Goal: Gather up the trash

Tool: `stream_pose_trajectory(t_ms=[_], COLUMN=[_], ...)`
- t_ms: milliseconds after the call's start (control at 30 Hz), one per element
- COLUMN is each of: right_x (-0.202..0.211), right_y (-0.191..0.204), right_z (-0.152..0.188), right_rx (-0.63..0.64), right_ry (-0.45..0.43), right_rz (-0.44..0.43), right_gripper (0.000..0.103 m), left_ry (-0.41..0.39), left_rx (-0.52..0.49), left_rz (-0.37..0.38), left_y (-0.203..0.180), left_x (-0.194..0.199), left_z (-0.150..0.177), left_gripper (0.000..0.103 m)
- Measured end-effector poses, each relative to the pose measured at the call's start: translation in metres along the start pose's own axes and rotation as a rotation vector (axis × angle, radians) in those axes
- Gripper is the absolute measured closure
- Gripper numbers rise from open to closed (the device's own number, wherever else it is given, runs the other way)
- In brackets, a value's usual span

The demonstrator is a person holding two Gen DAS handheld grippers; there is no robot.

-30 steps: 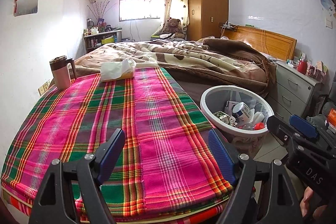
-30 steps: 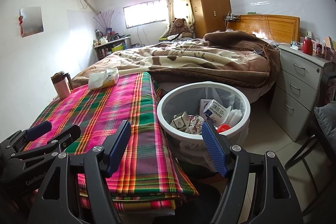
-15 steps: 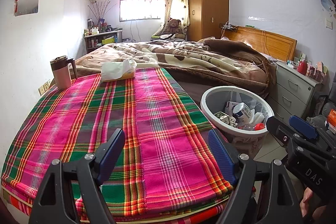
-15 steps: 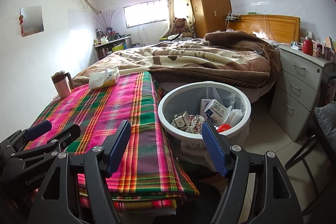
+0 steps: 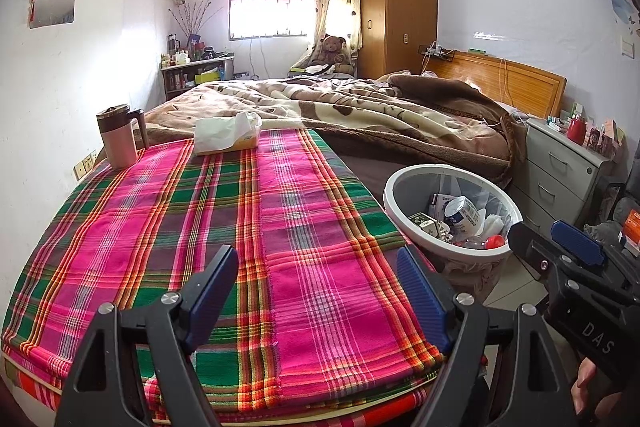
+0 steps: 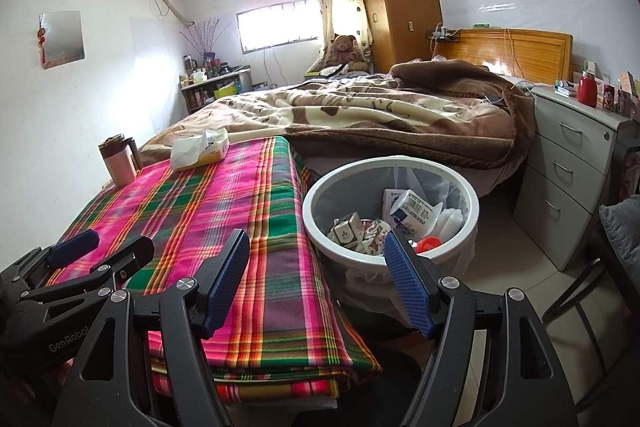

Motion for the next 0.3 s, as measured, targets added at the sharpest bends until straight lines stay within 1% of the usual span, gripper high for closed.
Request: stream_pose_trajectory(t_ms=[300], right_x=[0.0000], right_y=[0.0002], right_z=[-0.0001], right_rx=[0.000], right_ry=[0.000], right_rz=[0.000], right_gripper=[0.032], left_ry=[-0.001], left_rx=[0.002], left_rz=[-0.001], left_y=[0.0008], left_x=[0.0010], left_z=[-0.0005], left_gripper=[0.020])
Point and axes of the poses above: each gripper's, at about its wrist camera, not at the fingertips, and x roughly against the way its jaws point, y to its left, z to its underside, the point moved 5 cm from there along -x, roughly the way its jaws point, and after that the axes turned 1 degree about z, right-handed, at the moved point
